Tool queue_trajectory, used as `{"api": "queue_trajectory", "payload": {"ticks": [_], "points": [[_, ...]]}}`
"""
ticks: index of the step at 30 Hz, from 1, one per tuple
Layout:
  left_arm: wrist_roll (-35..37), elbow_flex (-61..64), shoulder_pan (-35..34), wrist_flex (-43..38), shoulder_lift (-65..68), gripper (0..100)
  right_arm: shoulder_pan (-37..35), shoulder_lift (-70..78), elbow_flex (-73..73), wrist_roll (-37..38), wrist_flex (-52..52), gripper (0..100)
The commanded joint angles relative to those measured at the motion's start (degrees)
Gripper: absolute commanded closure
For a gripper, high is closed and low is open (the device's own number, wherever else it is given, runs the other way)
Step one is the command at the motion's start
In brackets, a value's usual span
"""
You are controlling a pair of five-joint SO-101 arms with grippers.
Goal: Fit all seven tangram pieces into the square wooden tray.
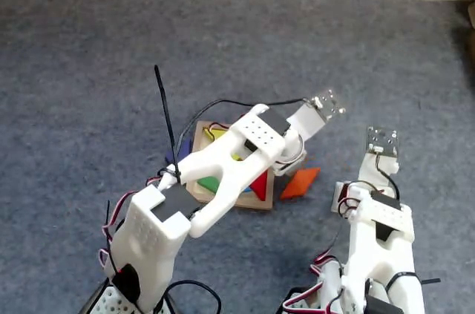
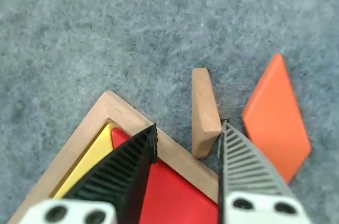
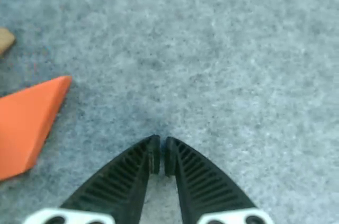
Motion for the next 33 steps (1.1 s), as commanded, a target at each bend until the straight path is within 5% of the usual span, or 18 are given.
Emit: {"api": "queue_trajectory", "payload": {"ticks": [1,18,28,33], "points": [[0.2,-1.7,2.1,0.4,0.1,86,1.5,-0.4,-0.1,-0.3,-1.3,95.0],[0.4,-1.7,2.9,-0.3,0.0,100,0.8,-0.4,-0.1,-0.2,-1.3,95.0],[7.5,-5.0,0.0,2.5,-3.7,74,0.8,-0.4,-0.1,-0.2,-1.3,95.0],[7.5,-4.5,0.0,-0.4,-3.6,75,0.8,-0.4,-0.1,-0.2,-1.3,95.0]]}}
